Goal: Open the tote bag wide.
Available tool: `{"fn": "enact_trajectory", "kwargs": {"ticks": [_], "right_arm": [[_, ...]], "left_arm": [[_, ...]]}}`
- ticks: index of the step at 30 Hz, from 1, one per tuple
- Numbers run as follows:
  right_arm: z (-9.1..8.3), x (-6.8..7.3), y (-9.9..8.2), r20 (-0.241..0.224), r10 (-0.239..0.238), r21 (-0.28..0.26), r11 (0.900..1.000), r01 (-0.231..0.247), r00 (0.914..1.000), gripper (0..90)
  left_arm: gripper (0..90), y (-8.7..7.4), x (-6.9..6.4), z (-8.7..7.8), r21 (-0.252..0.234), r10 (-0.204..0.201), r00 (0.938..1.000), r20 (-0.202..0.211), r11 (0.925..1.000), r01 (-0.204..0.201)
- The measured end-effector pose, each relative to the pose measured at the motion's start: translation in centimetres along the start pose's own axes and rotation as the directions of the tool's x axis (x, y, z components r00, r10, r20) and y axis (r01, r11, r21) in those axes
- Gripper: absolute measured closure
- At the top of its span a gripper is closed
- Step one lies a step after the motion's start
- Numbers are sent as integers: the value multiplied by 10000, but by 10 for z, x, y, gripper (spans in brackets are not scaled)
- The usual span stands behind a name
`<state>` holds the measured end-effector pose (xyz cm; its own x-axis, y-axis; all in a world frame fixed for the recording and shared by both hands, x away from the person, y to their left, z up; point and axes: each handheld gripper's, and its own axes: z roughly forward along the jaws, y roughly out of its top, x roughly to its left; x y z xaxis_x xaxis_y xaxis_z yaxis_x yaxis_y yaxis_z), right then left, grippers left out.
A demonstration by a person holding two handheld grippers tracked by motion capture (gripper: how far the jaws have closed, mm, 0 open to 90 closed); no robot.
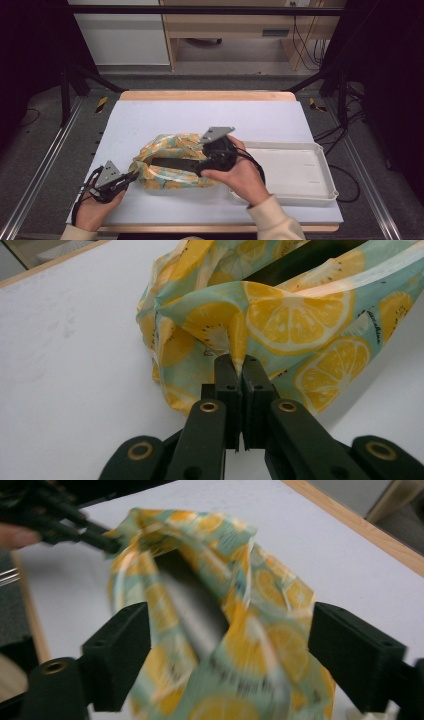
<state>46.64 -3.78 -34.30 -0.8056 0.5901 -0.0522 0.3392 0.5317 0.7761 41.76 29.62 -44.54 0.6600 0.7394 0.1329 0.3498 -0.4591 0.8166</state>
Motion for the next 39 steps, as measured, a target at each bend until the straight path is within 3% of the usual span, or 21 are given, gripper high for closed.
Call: {"fn": "enact_trajectory", "kwargs": {"ticks": [2,6,7,8,9,10,14,16,18,19,20,21,23,27,28,30,31,32,33,36,39], "right_arm": [[21,-5,13,21,-204,370,9991,204,9998,350],[46,-13,20,-176,-100,789,9968,113,9998,711],[46,-13,20,-176,-100,789,9968,113,9998,711],[48,-13,19,-332,-53,726,9973,77,9994,763],[46,-9,15,-626,-120,337,9993,142,9980,871],[44,-7,13,-652,-212,200,9995,225,9976,894],[20,15,-2,-1021,-988,-749,9930,914,9899,900],[7,28,-17,-1461,-1453,-1046,9859,1308,9785,900],[-1,36,-32,-1810,-1645,-1126,9829,1458,9696,900],[-1,36,-32,-1810,-1645,-1126,9829,1458,9696,900],[-5,45,-50,-2288,-1914,-899,9804,1751,9545,900],[-5,45,-50,-2288,-1914,-899,9804,1751,9545,900],[-7,50,-69,-2567,-2099,-495,9777,2041,9434,900],[-2,50,-97,-2232,-2005,197,9775,2101,9539,900],[0,48,-105,-2111,-1933,262,9788,2032,9582,900],[0,48,-110,-2030,-1870,346,9796,1979,9612,900],[1,47,-115,-1895,-1920,525,9773,2052,9629,900],[0,47,-118,-1645,-2223,819,9678,2379,9610,900],[-1,46,-119,-1506,-2257,893,9665,2406,9625,900],[0,44,-120,-1280,-2128,897,9702,2250,9687,900],[3,46,-120,-1265,-2242,683,9698,2340,9663,897]], "left_arm": [[880,0,0,-1,-12,7,10000,-2,10000,-7],[878,-1,0,0,5,-35,10000,80,10000,35],[878,-1,0,0,5,-35,10000,80,10000,35],[878,-1,-1,0,48,-58,9999,132,10000,57],[877,-1,0,1,52,-110,9998,146,9999,109],[877,-1,0,2,88,-148,9998,125,9999,147],[878,-1,2,5,109,-353,9992,200,9993,351],[878,-1,5,9,131,-480,9987,150,9988,478],[878,0,6,12,139,-425,9990,-160,9990,427],[878,0,6,12,139,-425,9990,-160,9990,427],[877,1,6,13,98,-343,9986,-390,9993,347],[876,1,6,13,98,-343,9986,-390,9993,347],[873,1,6,16,108,-233,9975,-660,9997,240],[871,2,6,17,113,-63,9966,-816,9999,72],[869,2,6,16,247,151,9960,-880,9996,-129],[867,1,5,16,264,163,9962,-859,9996,-141],[867,1,4,16,229,171,9965,-819,9996,-153],[861,2,2,15,288,343,9967,-741,9991,-322],[852,1,1,15,361,398,9974,-599,9986,-376],[754,-3,-2,8,371,213,9991,-377,9991,-199],[659,-6,0,-8,-208,-95,9997,-225,9997,90]]}}
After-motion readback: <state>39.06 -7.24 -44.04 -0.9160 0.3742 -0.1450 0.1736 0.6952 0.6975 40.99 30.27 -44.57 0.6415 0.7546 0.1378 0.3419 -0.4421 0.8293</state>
